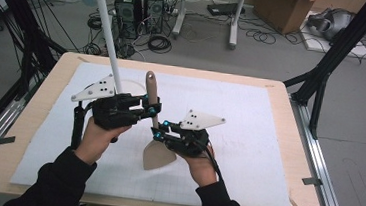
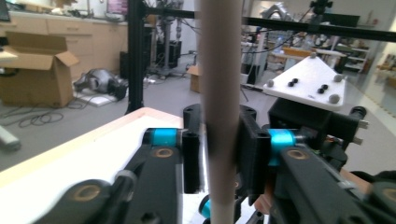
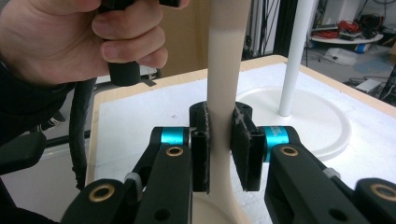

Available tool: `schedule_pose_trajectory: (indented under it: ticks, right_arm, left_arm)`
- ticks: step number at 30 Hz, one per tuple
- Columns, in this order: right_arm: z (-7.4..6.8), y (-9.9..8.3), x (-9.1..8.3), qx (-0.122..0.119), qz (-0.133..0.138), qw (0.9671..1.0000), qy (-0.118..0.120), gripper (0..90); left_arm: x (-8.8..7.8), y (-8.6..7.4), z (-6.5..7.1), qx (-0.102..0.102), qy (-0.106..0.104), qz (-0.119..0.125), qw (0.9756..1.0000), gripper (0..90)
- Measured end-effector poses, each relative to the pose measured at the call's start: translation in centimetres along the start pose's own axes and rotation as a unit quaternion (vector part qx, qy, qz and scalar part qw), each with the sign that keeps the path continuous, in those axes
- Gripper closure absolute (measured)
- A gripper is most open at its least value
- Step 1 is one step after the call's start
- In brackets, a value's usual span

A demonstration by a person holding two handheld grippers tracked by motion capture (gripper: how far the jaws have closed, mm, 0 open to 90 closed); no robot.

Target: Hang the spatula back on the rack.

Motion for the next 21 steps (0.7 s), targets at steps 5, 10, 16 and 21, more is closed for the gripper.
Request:
schedule_pose_trajectory:
  ticks: [5,10,16,21]
  right_arm:
    - [0.2,0.0,-0.3,0.017,0.011,0.9998,0.002,46.7]
    - [0.6,-0.4,-2.4,0.017,0.021,0.9995,-0.017,35.4]
    - [1.7,-2.3,-5.7,0.033,0.005,0.9968,-0.073,24.6]
    - [2.8,-3.4,-8.4,0.036,-0.010,0.9919,-0.121,21.2]
  left_arm:
    - [-0.1,0.0,-0.1,0.004,-0.009,-0.016,0.9998,75.4]
    - [-1.1,0.6,-0.8,-0.008,-0.013,-0.008,0.9998,75.4]
    - [-2.9,2.1,-2.1,0.006,0.012,-0.010,0.9999,75.4]
    - [-4.0,3.2,-3.4,0.008,0.024,-0.014,0.9996,75.4]
Point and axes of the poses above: each handheld gripper's, and its own axes: x roughly forward along the jaws, y roughly out of its top, z roughly to its right, the point moved 2 cm from there along x, roughly forward along the jaws, and after that the axes turned 8 degrees about -x, right-handed, at the moved point
